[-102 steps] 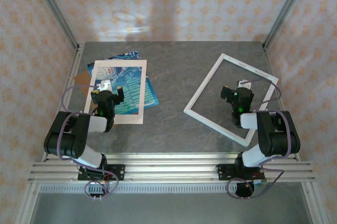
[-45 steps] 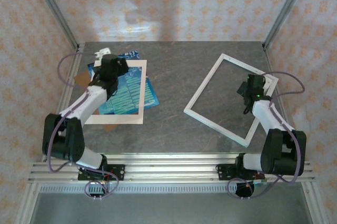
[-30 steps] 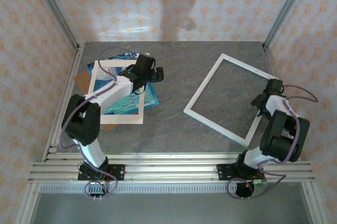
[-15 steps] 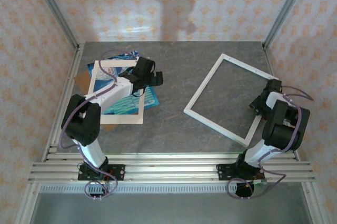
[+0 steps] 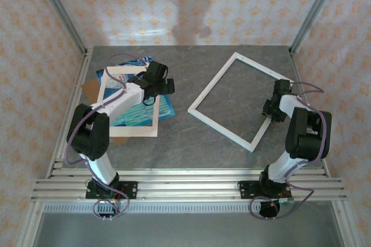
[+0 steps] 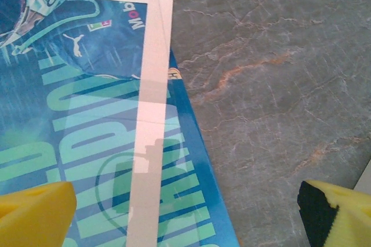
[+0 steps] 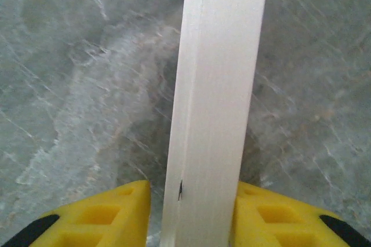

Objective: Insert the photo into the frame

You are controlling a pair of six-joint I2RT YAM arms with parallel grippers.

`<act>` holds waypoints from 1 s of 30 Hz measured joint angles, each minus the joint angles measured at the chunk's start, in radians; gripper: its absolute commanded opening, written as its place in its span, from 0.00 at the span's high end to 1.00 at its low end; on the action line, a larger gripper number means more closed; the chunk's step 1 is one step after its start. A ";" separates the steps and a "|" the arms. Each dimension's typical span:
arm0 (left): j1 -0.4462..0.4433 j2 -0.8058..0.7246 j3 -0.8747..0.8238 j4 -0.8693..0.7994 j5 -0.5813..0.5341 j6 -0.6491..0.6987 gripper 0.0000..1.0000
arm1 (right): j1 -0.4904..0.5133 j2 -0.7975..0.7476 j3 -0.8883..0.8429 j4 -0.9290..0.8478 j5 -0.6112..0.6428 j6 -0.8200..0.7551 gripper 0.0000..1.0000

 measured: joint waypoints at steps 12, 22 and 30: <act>0.103 0.001 0.011 -0.047 0.150 -0.056 0.00 | 0.103 0.091 0.133 -0.064 0.062 -0.101 0.67; 0.124 0.001 0.002 -0.045 0.235 -0.058 0.00 | 0.103 0.095 0.143 -0.094 0.089 -0.149 0.60; 0.077 0.082 0.026 -0.014 0.340 -0.060 0.00 | 0.094 0.112 0.164 -0.129 0.085 -0.023 0.40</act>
